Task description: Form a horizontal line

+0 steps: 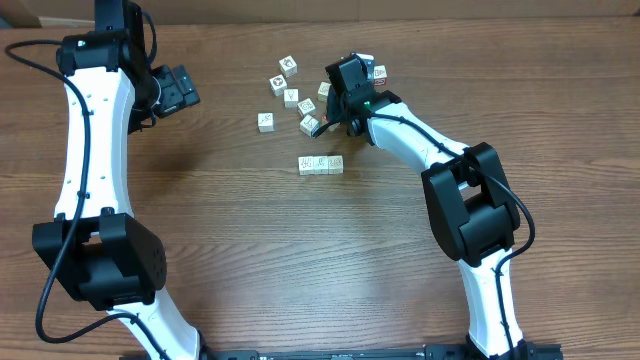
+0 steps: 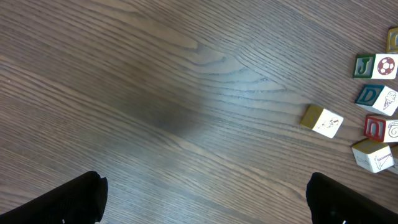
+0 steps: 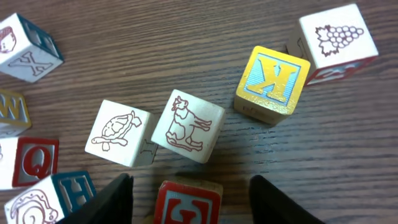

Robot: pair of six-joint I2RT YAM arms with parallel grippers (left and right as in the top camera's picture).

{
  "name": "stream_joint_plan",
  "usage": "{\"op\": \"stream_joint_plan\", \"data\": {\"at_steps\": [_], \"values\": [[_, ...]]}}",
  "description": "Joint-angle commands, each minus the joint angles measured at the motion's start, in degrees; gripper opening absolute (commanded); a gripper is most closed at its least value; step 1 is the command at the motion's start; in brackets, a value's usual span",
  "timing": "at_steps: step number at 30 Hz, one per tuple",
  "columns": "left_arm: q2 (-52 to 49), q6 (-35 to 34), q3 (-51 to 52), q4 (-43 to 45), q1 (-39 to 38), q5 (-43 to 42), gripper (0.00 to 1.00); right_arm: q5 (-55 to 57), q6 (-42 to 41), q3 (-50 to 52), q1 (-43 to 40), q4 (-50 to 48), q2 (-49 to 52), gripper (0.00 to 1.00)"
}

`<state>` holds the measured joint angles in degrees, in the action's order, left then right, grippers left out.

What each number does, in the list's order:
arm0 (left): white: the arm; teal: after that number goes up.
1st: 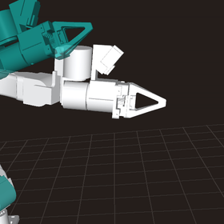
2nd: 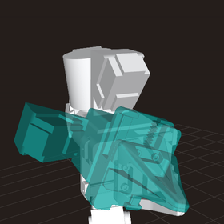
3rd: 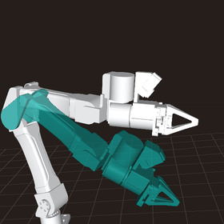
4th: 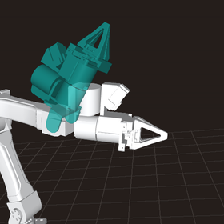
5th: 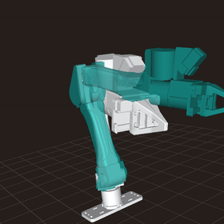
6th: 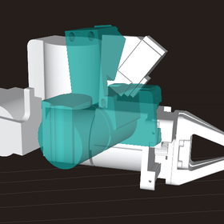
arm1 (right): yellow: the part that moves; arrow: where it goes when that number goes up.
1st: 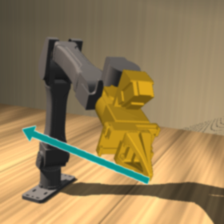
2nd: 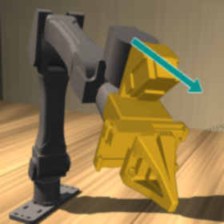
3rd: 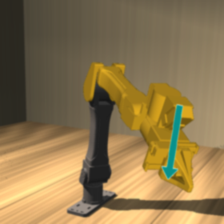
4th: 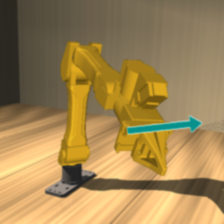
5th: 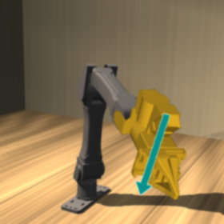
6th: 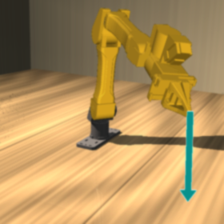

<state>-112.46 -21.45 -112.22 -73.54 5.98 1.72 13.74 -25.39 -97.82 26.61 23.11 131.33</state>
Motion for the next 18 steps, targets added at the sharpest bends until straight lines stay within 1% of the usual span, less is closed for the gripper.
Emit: {"op": "stream_joint_plan", "data": {"at_steps": [1, 14, 18], "values": [[0.3, -0.4, -0.4, 0.1, -0.8, -0.2, 1.00, 0.1, 0.4, 0.4, 0.1, -0.6, 0.6, 0.58], [0.3, -0.4, -0.4, 0.1, -0.8, -0.2, 1.00, 0.1, 0.3, 0.4, 0.1, -1.0, 1.3, 0.58], [0.3, -0.4, -0.4, 0.1, -0.8, -0.2, 1.00, 0.1, 0.4, 0.4, 0.1, -0.7, 1.9, 0.60]]}}
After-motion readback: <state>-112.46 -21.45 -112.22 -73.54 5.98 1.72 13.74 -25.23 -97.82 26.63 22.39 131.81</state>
